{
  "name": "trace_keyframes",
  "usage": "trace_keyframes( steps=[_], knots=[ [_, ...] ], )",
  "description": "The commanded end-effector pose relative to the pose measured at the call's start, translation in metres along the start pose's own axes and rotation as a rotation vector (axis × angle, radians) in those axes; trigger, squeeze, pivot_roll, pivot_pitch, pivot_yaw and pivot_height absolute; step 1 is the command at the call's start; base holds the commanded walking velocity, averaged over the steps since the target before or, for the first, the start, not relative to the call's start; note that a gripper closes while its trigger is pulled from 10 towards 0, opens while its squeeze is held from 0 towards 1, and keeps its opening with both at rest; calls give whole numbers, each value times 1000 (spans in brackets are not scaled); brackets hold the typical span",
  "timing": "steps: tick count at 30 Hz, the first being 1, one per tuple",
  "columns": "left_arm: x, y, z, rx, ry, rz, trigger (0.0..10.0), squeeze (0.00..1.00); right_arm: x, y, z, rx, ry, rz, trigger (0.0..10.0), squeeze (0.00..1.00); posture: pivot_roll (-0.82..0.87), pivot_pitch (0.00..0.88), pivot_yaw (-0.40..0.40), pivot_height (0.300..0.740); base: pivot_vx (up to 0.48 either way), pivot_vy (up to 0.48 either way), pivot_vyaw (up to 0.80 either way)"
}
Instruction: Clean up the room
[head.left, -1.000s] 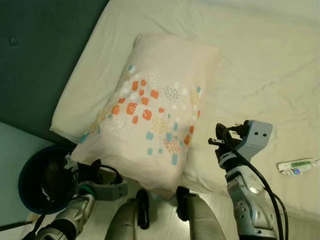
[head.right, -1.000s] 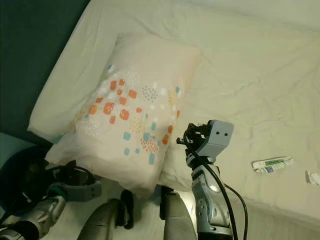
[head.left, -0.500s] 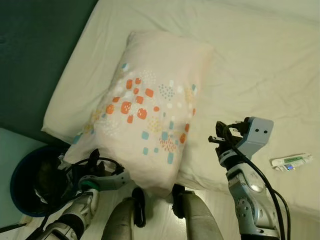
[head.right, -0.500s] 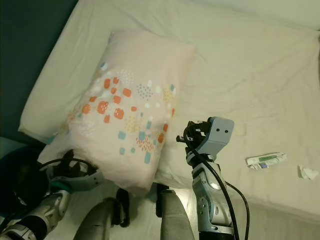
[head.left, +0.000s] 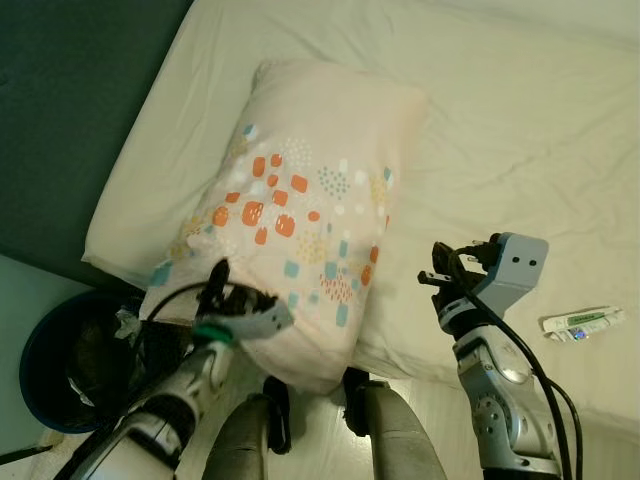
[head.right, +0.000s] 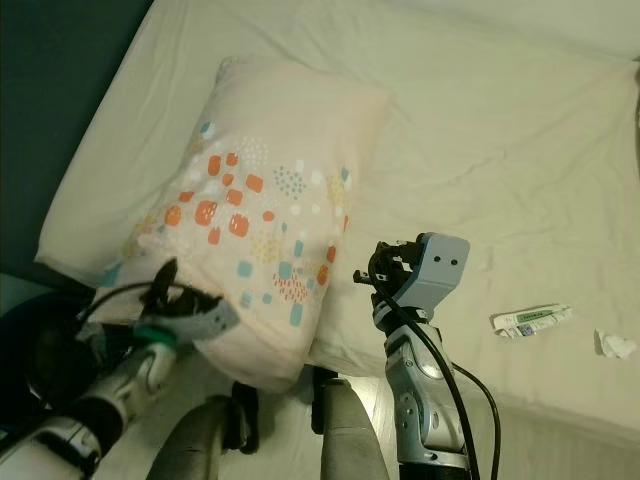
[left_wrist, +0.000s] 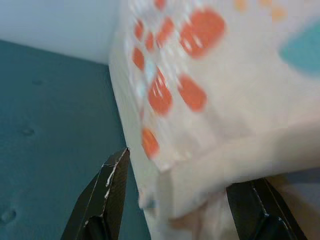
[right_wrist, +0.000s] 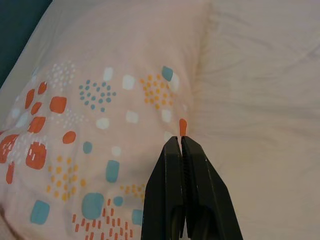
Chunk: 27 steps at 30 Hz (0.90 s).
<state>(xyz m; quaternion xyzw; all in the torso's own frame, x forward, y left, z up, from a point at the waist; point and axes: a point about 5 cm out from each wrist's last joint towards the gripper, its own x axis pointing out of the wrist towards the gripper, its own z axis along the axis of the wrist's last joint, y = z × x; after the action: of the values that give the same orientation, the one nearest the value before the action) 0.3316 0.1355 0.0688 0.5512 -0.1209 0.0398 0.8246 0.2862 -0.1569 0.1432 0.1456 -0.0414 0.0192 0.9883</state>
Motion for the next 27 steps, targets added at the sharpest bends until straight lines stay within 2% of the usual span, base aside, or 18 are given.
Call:
trace_keyframes(
  steps=[1, 2, 3, 4, 5, 6, 7, 8, 9, 17, 23, 26, 27],
  knots=[
    [-16, -13, -6, 9, 10, -65, 10000, 0, -4, -3, -6, 8, 28, -16, 10000, 0, -199, 402, 80, 740, 0, 0, 0],
    [-16, -13, -6, 9, 10, -65, 10000, 0, -4, -3, -6, 8, 28, -16, 10000, 0, -199, 402, 80, 740, 0, 0, 0],
    [-17, -16, -6, 22, 3, -93, 9216, 0, -4, -3, -6, 8, 27, -16, 10000, 0, -200, 398, 81, 740, 0, 0, 0],
    [-20, -20, -7, 32, 6, -139, 7059, 0, -4, -3, -6, 8, 26, -15, 10000, 0, -200, 395, 82, 740, 0, 0, 0],
    [-24, -24, -9, 40, 15, -183, 2863, 0, -4, -3, -6, 8, 26, -15, 10000, 0, -200, 395, 82, 740, 0, 0, 0],
    [-27, -28, -10, 45, 23, -220, 2118, 0, -4, -4, -6, 8, 26, -16, 10000, 0, -199, 394, 85, 740, 0, 0, 0],
    [-30, -31, -12, 54, 26, -257, 863, 0, -4, -4, -6, 8, 26, -17, 10000, 0, -199, 394, 85, 740, 0, 0, 0],
    [-30, -31, -12, 54, 26, -257, 863, 0, -4, -4, -6, 8, 26, -17, 10000, 0, -199, 394, 85, 740, 0, 0, 0],
    [-33, -33, -13, 59, 29, -273, 0, 0, -4, -4, -6, 8, 26, -18, 10000, 0, -199, 394, 85, 740, 0, 0, 0],
    [-36, -31, -22, 45, 70, -267, 0, 0, -5, -5, -7, 9, 29, -22, 10000, 0, -195, 395, 85, 740, 0, 0, 0],
    [-31, -25, -26, 4, 118, -224, 0, 0, -3, -4, -8, 12, 30, -15, 10000, 0, -191, 392, 80, 740, 0, 0, 0],
    [-28, -22, -28, -20, 154, -206, 0, 0, -2, -3, -7, 13, 29, -14, 10000, 0, -191, 392, 80, 740, 0, 0, 0],
    [-26, -19, -32, -55, 206, -179, 0, 0, -2, -3, -7, 13, 28, -14, 10000, 0, -191, 391, 80, 740, 0, 0, 0]
  ],
)
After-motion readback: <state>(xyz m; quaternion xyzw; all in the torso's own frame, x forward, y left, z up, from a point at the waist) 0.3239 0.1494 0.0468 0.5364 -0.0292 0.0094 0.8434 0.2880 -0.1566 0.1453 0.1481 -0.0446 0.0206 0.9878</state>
